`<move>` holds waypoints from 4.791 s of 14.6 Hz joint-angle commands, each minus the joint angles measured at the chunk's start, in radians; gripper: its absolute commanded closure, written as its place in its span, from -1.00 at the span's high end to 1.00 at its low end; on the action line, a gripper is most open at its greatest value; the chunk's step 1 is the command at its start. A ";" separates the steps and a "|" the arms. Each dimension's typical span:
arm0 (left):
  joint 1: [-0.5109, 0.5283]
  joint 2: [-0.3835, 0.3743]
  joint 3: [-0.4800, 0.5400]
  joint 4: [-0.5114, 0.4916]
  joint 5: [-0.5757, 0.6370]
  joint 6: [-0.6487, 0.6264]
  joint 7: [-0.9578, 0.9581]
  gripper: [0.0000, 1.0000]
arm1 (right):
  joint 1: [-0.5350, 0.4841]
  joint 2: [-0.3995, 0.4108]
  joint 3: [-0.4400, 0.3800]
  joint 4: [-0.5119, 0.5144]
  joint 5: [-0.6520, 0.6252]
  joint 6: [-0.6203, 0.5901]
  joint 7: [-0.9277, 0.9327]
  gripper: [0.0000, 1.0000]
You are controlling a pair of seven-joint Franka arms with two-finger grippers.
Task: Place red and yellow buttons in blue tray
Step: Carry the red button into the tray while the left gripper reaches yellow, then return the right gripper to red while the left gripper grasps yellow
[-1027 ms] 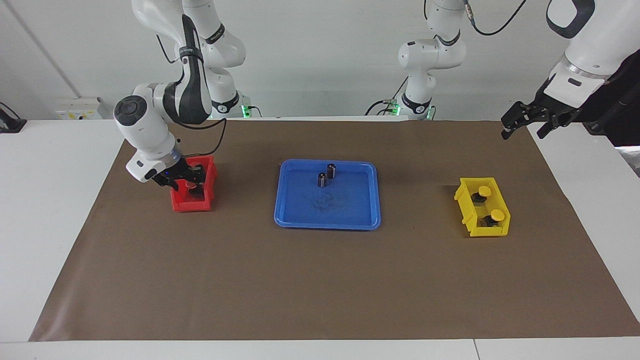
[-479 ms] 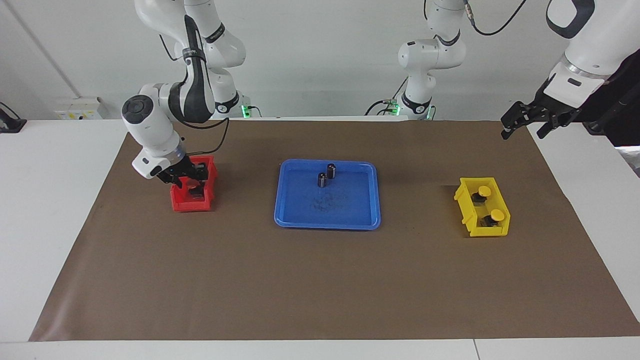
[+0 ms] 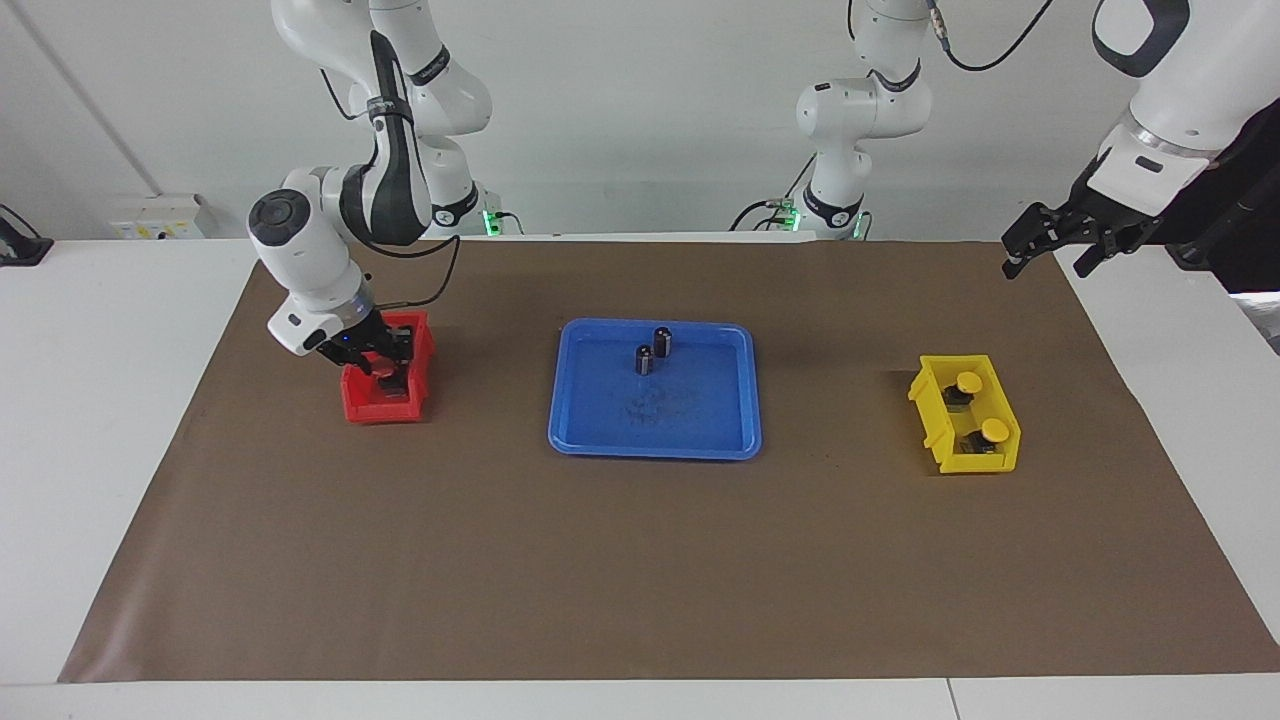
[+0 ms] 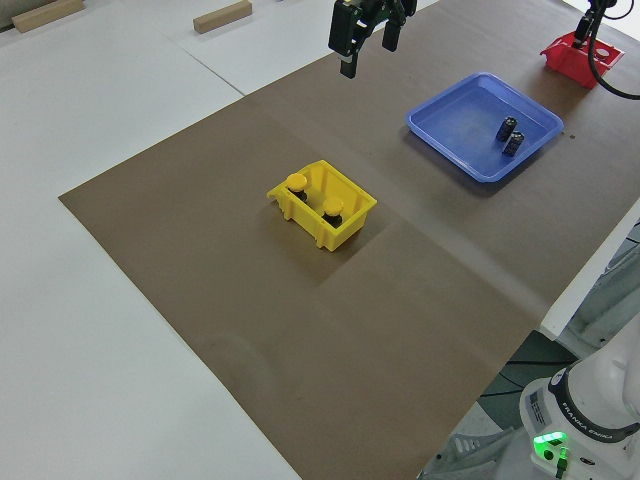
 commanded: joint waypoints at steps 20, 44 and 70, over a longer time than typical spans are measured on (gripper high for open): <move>0.002 -0.017 0.000 -0.022 0.008 -0.013 0.005 1.00 | 0.495 0.526 0.014 0.968 0.074 -0.386 0.668 -0.39; 0.025 0.083 -0.002 -0.344 0.046 0.559 0.011 0.55 | 0.603 0.516 0.014 0.757 0.077 -0.200 0.815 0.38; 0.045 0.230 -0.005 -0.424 0.045 0.802 0.010 0.29 | -0.024 -0.150 -0.001 -0.120 0.020 -0.018 -0.121 0.43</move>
